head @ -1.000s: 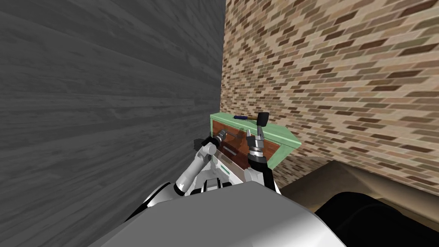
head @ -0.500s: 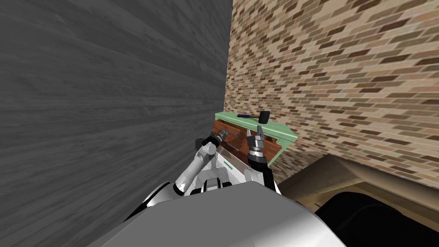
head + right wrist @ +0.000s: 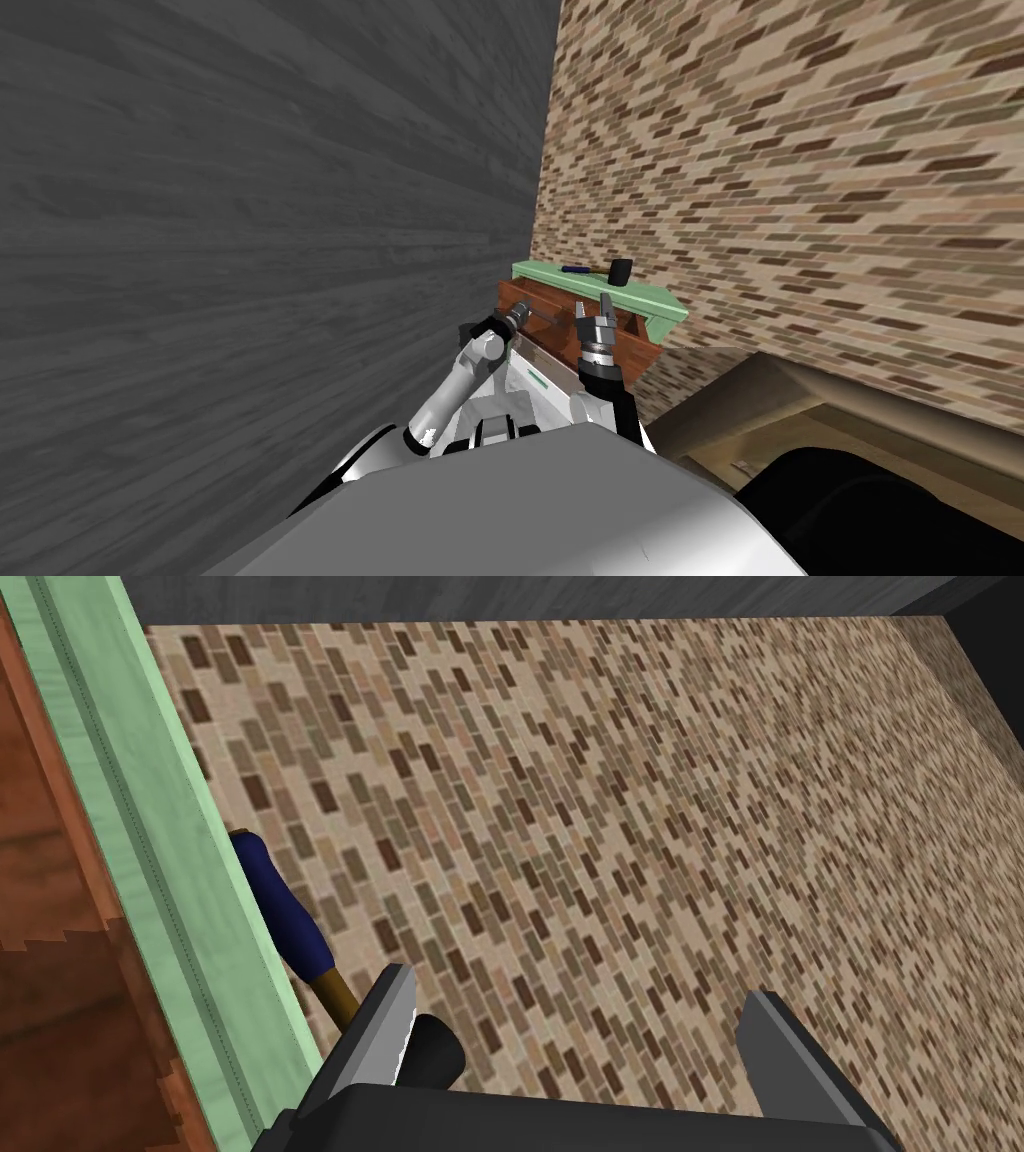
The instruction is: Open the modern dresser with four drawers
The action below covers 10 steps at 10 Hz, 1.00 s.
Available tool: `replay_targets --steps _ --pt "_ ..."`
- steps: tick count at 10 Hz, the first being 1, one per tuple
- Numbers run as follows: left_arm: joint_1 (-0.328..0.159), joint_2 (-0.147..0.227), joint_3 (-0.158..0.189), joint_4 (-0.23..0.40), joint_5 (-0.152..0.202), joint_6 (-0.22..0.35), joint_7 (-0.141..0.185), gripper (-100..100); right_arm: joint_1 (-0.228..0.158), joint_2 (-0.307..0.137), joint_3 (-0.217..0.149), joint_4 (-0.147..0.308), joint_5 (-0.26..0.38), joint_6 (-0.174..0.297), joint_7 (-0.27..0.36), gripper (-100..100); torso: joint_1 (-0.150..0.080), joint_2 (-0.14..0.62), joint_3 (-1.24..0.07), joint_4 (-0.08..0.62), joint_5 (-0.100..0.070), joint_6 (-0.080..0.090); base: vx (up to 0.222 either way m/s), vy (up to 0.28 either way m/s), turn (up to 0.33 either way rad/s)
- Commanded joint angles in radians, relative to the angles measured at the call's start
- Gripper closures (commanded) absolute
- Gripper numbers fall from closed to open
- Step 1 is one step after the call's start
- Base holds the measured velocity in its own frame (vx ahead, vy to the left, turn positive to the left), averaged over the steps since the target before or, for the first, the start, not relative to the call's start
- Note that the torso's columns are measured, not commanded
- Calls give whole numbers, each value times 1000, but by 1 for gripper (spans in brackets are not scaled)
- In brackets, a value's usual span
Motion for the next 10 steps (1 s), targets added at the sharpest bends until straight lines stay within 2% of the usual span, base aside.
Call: replay_targets --steps 1,5,6,7,10 --pt "-46 3 24 0 13 48 18 -100 0 0 0 0 0 0 0 0 -6 -4 -3 -2 -2 1 -2 -71 75" --pt "-127 2 72 -12 27 146 52 -100 0 0 0 0 0 0 0 0 6 4 2 2 2 1 -23 -71 122" --pt "-108 -2 65 -6 12 134 49 -100 0 0 0 0 0 0 0 0 8 7 4 5 3 -1 -15 -26 36" --pt "-109 -2 67 -5 12 142 52 0 0 0 0 0 0 0 0 0 8 6 4 4 3 1 0 0 0" --pt "-105 1 66 -1 11 144 52 0 0 0 0 0 0 0 0 0 4 3 1 1 1 1 0 0 0"
